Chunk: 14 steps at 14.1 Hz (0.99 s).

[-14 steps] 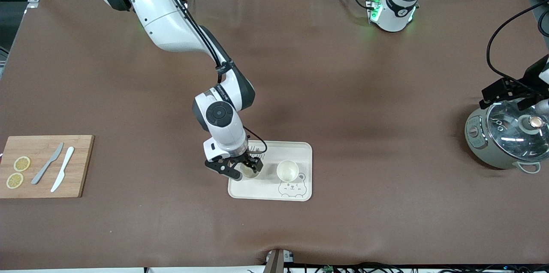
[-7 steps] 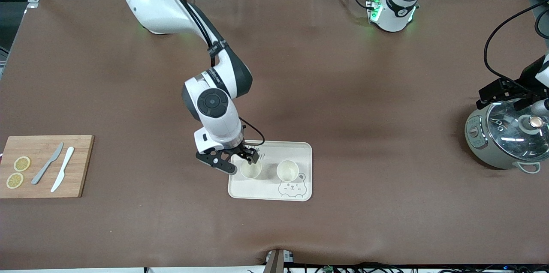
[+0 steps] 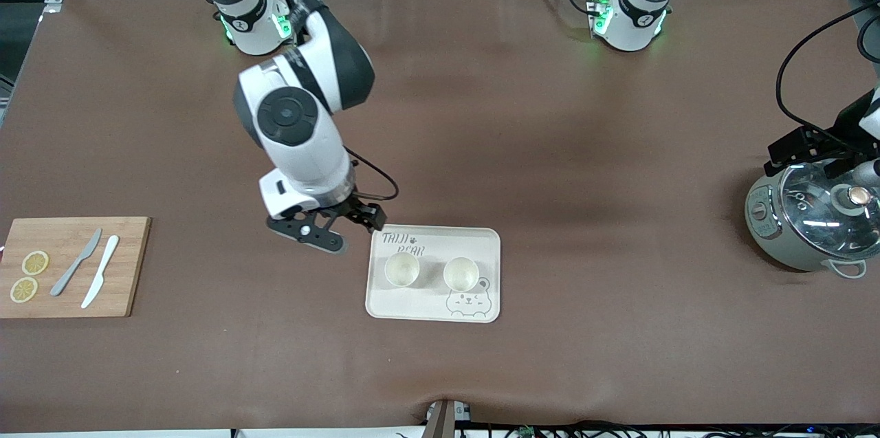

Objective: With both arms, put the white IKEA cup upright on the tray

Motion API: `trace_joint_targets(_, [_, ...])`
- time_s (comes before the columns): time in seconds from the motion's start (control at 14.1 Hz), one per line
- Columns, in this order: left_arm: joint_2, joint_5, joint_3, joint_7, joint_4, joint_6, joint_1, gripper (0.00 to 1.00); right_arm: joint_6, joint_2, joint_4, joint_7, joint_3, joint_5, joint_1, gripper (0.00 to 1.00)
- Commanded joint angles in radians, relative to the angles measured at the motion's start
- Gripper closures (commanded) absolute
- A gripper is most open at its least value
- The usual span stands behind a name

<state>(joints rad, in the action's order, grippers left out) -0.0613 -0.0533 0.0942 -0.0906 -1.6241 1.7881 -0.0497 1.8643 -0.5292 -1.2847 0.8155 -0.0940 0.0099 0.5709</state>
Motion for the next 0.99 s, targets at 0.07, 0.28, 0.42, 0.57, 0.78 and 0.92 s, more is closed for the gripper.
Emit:
trace_joint_targets(0.07, [0.014, -0.005, 0.007, -0.009, 0.041, -0.01, 0.002, 0.0, -0.114, 0.112, -0.024, -0.155, 0.01, 0.025, -0.089, 0.0])
trace_joint_targets(0.28, [0.021, 0.052, -0.002, -0.012, 0.049, -0.064, -0.002, 0.0, -0.221, 0.185, -0.024, -0.309, 0.008, 0.027, -0.172, 0.0])
trace_joint_targets(0.42, [0.021, 0.058, -0.005, -0.012, 0.073, -0.102, -0.004, 0.0, -0.269, 0.219, -0.024, -0.401, 0.005, 0.025, -0.224, 0.0])
trace_joint_targets(0.57, [0.011, 0.056, -0.007, 0.0, 0.14, -0.168, -0.015, 0.0, -0.312, 0.241, -0.019, -0.543, 0.003, 0.025, -0.301, 0.0])
trace_joint_targets(0.78, [0.009, 0.059, -0.033, 0.002, 0.167, -0.216, -0.013, 0.0, -0.332, 0.258, -0.021, -0.674, 0.005, 0.025, -0.394, 0.0])
trace_joint_targets(0.92, [0.011, 0.063, -0.036, 0.0, 0.168, -0.226, -0.012, 0.0, -0.333, 0.27, -0.024, -0.732, 0.003, 0.025, -0.457, 0.0])
